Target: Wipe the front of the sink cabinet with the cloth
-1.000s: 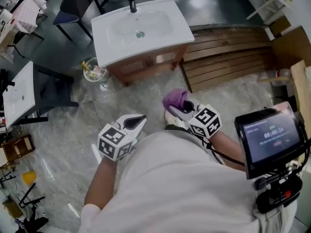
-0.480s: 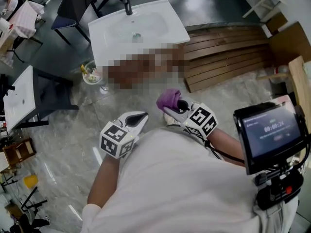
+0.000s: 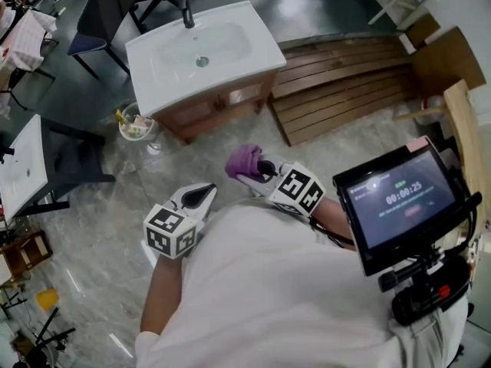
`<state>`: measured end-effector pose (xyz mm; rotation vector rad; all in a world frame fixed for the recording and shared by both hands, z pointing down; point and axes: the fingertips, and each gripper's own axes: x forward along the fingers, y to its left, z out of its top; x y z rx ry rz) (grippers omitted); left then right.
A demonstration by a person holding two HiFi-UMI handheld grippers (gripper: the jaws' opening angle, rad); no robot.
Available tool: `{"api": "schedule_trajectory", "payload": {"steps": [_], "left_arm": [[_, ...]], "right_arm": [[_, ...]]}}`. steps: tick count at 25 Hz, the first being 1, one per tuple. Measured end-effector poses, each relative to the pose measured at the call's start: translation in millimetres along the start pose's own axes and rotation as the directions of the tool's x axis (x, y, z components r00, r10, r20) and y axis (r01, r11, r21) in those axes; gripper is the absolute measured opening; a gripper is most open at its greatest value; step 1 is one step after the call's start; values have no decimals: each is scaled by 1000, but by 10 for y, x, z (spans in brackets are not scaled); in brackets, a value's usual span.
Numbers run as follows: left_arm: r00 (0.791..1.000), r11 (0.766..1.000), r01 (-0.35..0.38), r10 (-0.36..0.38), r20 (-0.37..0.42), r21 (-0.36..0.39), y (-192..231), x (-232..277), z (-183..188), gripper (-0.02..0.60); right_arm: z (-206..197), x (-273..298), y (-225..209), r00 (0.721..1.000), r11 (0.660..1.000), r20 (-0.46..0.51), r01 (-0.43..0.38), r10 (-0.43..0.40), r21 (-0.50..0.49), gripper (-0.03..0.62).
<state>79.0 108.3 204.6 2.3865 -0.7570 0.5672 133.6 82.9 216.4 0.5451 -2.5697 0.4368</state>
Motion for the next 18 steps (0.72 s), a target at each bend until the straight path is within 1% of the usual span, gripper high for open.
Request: {"api": "schedule_trajectory", "payload": {"steps": [3, 8, 18], "left_arm": [[1000, 1000, -6, 6, 3, -3, 16, -37, 11, 5], [1000, 1000, 3, -3, 8, -14, 203, -116, -12, 5], [1000, 1000, -9, 9, 10, -28, 203, -110, -64, 5]], "right_arm": [[48, 31, 20, 1000, 1000, 5, -8, 8, -4, 72], [155, 224, 63, 1000, 1000, -9, -18, 18, -3, 72], [141, 254, 113, 999, 999, -32, -43, 42, -23, 72]]}}
